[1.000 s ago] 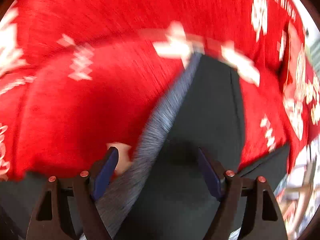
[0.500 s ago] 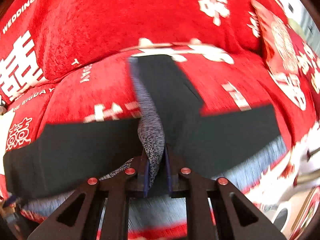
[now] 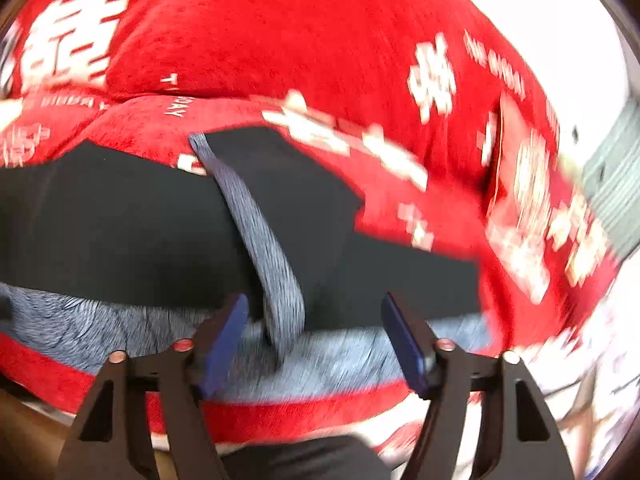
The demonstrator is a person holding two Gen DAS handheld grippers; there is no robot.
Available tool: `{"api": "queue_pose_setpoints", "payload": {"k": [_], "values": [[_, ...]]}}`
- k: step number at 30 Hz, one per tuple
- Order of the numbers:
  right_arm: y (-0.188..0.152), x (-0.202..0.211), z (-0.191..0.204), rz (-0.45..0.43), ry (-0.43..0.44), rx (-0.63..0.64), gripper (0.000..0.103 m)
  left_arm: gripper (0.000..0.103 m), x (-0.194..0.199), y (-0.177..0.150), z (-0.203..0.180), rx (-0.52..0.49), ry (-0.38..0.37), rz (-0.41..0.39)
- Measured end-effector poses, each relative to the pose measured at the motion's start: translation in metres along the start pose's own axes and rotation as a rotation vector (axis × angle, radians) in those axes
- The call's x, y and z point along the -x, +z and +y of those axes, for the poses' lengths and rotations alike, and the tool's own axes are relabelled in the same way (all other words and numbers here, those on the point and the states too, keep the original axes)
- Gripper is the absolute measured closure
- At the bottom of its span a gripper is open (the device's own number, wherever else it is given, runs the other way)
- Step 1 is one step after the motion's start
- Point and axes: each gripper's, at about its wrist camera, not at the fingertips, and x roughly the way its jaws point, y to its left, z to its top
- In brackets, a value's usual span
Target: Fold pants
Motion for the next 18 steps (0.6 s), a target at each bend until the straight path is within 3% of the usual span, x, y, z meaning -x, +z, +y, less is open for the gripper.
{"api": "queue_pose_setpoints", "payload": {"k": [4,7,8,9,10,12,13,16,18], "values": [[0.043,-0.040,0.028,0.006,-0.006,0.141,0.029,0.004,-0.002,0.008,-0.008,0.018,-0.015,0.008],[0.066,-0.077,0.048,0.096,0.017,0.236,0.029,0.004,-0.006,0.006,-0.012,0.011,-0.009,0.031],[0.067,-0.087,0.049,0.126,0.048,0.248,0.038,0.004,-0.009,0.004,-0.010,0.015,-0.005,0.044],[0.066,-0.091,0.047,0.140,0.084,0.244,0.077,0.004,-0.009,0.003,-0.009,0.019,-0.003,0.046],[0.066,-0.098,0.037,0.160,0.138,0.207,0.092,0.004,-0.010,0.003,-0.006,0.023,-0.001,0.045],[0.064,-0.102,0.016,0.165,0.164,0.137,0.095,0.004,-0.010,0.002,-0.003,0.033,-0.001,0.046],[0.061,-0.100,-0.004,0.155,0.197,0.057,0.095,0.004,-0.010,0.002,-0.002,0.037,-0.002,0.047],[0.041,-0.087,-0.068,0.100,0.167,-0.174,0.095,0.004,-0.011,0.004,-0.005,0.033,0.008,0.050],[0.015,-0.081,-0.111,0.080,0.216,-0.345,0.095,0.004,-0.010,0.006,-0.011,0.022,0.002,0.048]]}}
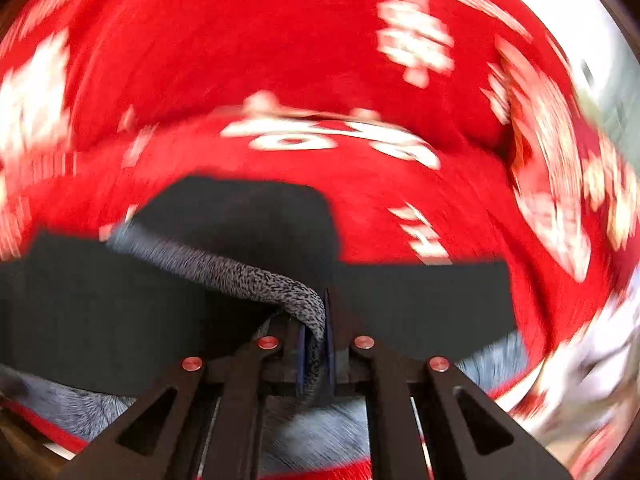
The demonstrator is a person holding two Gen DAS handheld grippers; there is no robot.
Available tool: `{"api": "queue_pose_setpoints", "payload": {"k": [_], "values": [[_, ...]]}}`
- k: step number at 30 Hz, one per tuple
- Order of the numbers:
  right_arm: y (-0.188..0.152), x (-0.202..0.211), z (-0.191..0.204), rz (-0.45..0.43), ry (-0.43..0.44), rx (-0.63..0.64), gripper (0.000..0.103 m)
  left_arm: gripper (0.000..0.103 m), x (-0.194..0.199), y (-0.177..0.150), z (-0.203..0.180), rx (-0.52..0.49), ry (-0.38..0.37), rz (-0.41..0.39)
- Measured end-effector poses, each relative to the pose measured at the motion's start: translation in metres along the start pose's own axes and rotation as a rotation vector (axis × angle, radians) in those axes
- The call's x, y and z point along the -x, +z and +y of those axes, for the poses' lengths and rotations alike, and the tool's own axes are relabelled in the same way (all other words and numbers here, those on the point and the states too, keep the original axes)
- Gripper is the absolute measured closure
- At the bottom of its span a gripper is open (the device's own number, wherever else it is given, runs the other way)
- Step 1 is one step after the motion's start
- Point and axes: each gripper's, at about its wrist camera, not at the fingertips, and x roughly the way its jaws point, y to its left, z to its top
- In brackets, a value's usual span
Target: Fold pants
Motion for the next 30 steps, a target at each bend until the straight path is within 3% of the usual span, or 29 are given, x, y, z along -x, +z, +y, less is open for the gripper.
{"api": "queue_pose_setpoints", "payload": {"k": [2,4,5,7,9,10,12,15,18,21,22,23,24,26,30], "values": [[-0.021,0.002,-0.050,0.012,0.074,-0.158,0.092,0.004,0.001,0.003,-0.007,-0.013,-0.010,-0.004],[-0.042,-0.009,-0.074,0.040,0.116,-0.219,0.089,0.004,0.000,0.005,-0.016,-0.032,-0.008,-0.003],[-0.050,-0.016,-0.080,0.060,0.119,-0.226,0.089,0.004,-0.001,0.006,-0.020,-0.040,-0.001,-0.001],[-0.066,-0.026,-0.091,0.069,0.079,-0.238,0.077,0.004,-0.004,0.008,-0.027,-0.052,0.015,0.001],[-0.075,-0.027,-0.096,0.042,0.059,-0.240,0.044,0.004,-0.006,0.008,-0.031,-0.062,0.035,0.002],[-0.079,-0.026,-0.097,0.023,0.027,-0.240,0.037,0.004,-0.005,0.008,-0.031,-0.062,0.037,0.002],[-0.080,-0.023,-0.097,-0.019,0.001,-0.217,0.031,0.004,-0.005,0.008,-0.030,-0.056,0.038,0.005],[-0.071,-0.022,-0.079,-0.066,-0.034,-0.075,0.030,0.002,-0.007,0.009,-0.032,-0.051,0.054,0.007],[-0.056,-0.027,-0.041,-0.118,-0.156,0.171,0.030,0.001,-0.009,0.009,-0.036,-0.050,0.080,0.002],[-0.049,-0.026,-0.008,-0.185,-0.200,0.372,0.031,0.001,-0.008,0.009,-0.037,-0.039,0.080,-0.001],[-0.047,-0.029,0.004,-0.199,-0.222,0.435,0.037,0.001,-0.007,0.008,-0.038,-0.034,0.078,-0.001],[-0.044,-0.031,0.010,-0.201,-0.220,0.469,0.072,0.001,-0.005,0.008,-0.037,-0.019,0.067,-0.001],[-0.038,-0.033,0.011,-0.176,-0.178,0.463,0.087,0.001,-0.003,0.009,-0.036,-0.008,0.056,-0.002],[-0.027,-0.025,-0.009,-0.173,-0.102,0.318,0.089,0.001,0.002,0.011,-0.036,0.014,0.028,-0.008],[-0.022,-0.013,-0.095,-0.171,0.019,-0.129,0.089,0.001,0.015,0.015,-0.043,0.014,-0.013,-0.035]]}}
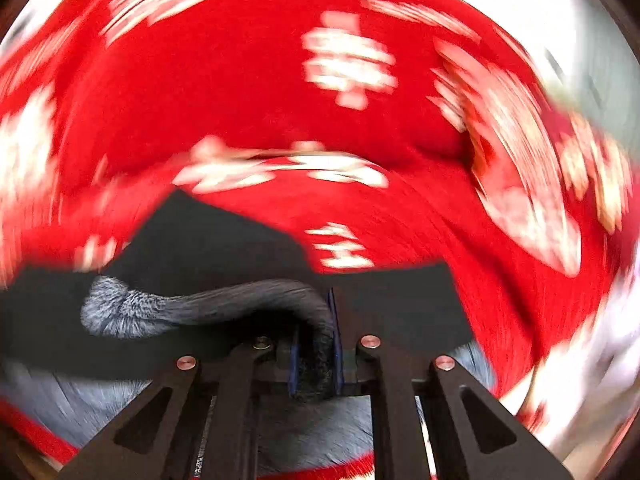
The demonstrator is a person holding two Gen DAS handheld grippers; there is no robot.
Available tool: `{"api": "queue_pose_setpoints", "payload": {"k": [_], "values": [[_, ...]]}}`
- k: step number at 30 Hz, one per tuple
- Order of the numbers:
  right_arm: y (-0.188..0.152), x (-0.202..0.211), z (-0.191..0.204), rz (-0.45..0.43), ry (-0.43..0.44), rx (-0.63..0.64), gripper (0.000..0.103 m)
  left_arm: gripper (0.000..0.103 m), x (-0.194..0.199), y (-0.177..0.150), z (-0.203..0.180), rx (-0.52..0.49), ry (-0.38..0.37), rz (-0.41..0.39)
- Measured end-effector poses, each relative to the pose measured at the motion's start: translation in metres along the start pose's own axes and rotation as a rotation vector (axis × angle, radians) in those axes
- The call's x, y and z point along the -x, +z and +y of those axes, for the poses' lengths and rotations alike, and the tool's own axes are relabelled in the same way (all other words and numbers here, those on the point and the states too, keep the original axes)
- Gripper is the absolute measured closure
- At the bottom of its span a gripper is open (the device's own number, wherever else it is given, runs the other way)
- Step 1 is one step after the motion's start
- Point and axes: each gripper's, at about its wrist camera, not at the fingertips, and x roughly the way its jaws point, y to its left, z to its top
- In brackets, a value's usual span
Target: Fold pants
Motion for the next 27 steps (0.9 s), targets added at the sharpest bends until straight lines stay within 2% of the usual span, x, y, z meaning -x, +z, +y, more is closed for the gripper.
{"api": "queue_pose_setpoints", "payload": {"k": [1,2,4,5,7,10,12,13,14,16,18,20,23,25,27], "values": [[-0.005,-0.004,-0.034,0.037,0.065,-0.160,0.089,0.001,0.001,0.001,-0.002,-0.007,-0.006,0.000],[-0.010,-0.010,-0.054,0.065,0.083,-0.245,0.089,0.001,0.000,0.002,-0.006,-0.014,-0.013,0.004],[-0.027,-0.021,-0.080,0.131,0.068,-0.335,0.088,0.001,-0.006,0.004,-0.011,-0.023,-0.021,0.020],[-0.033,-0.026,-0.085,0.160,0.058,-0.353,0.084,0.001,-0.010,0.004,-0.014,-0.025,-0.029,0.037],[-0.052,-0.033,-0.102,0.201,0.107,-0.440,0.083,0.001,-0.013,0.001,-0.018,-0.030,-0.038,0.053],[-0.057,-0.024,-0.110,0.154,0.126,-0.474,0.066,0.001,-0.015,0.001,-0.020,-0.033,-0.041,0.057],[-0.055,-0.017,-0.110,0.122,0.175,-0.483,0.026,0.001,-0.017,0.001,-0.020,-0.024,-0.044,0.062],[-0.052,-0.017,-0.108,0.101,0.191,-0.481,0.020,0.001,-0.017,0.002,-0.019,-0.021,-0.044,0.063],[-0.048,-0.021,-0.106,0.089,0.189,-0.477,0.020,0.001,-0.018,0.003,-0.019,-0.018,-0.043,0.063],[-0.046,-0.028,-0.105,0.098,0.177,-0.493,0.028,0.001,-0.018,0.003,-0.019,-0.017,-0.040,0.062],[-0.045,-0.045,-0.107,0.138,0.219,-0.553,0.070,0.001,-0.019,0.003,-0.019,-0.019,-0.036,0.062],[-0.042,-0.049,-0.108,0.148,0.174,-0.551,0.097,0.001,-0.019,0.002,-0.017,-0.020,-0.031,0.065],[-0.036,-0.017,-0.108,0.076,0.175,-0.553,0.097,0.001,-0.012,0.003,-0.016,-0.010,-0.043,0.043],[-0.036,0.006,-0.103,0.033,0.145,-0.534,0.097,0.001,-0.008,0.004,-0.017,-0.014,-0.041,0.020],[-0.040,0.004,-0.102,0.058,0.123,-0.534,0.097,0.001,-0.013,0.005,-0.020,-0.021,-0.049,0.041]]}}
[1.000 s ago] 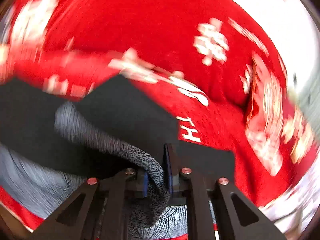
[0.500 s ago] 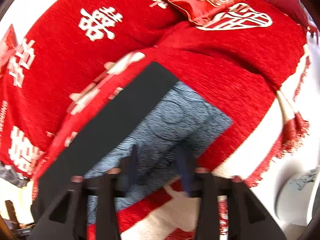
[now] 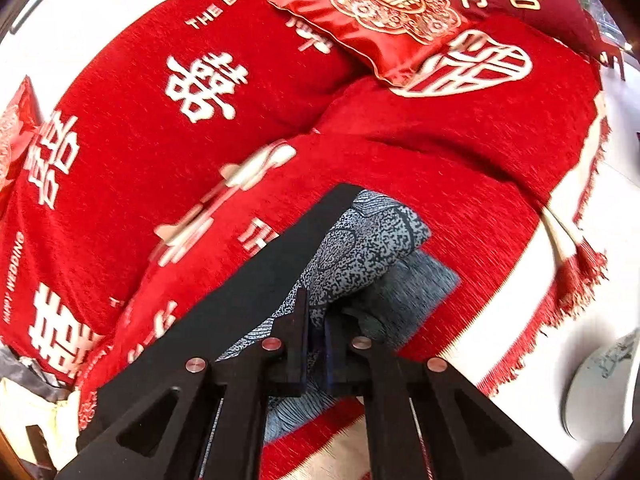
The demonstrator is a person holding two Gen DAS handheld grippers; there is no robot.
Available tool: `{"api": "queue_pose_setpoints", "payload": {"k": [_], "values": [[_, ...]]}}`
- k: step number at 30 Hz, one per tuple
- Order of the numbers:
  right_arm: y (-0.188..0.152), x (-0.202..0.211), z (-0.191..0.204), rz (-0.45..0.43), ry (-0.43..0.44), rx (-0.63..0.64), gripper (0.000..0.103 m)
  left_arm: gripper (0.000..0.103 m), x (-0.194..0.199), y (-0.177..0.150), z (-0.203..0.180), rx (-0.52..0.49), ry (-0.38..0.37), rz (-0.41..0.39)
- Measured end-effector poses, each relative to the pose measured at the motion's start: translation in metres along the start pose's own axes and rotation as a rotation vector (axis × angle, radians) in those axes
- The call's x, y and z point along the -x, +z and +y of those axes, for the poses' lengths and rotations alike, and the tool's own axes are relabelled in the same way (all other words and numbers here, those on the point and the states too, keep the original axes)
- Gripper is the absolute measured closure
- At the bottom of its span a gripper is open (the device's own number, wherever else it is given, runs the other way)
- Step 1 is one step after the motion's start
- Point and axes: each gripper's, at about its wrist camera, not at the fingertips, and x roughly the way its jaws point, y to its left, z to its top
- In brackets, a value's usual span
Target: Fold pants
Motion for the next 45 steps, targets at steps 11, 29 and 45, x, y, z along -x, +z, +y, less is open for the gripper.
{"api": "queue_pose_setpoints", "payload": {"k": [11,29,45], "values": [[-0.016,0.028,0.023,-0.096,-0.282,0.048,0.047,0.001,-0.001,0.003,-0.002,0.016,0.020,-0.013],[-0.039,-0.063,0.119,0.158,-0.325,0.283,0.032,0.001,-0.011,0.029,0.054,0.230,0.155,-0.078],[-0.082,-0.029,0.144,0.182,-0.256,0.328,0.029,0.001,-0.005,0.007,-0.041,-0.125,0.095,-0.041]]}}
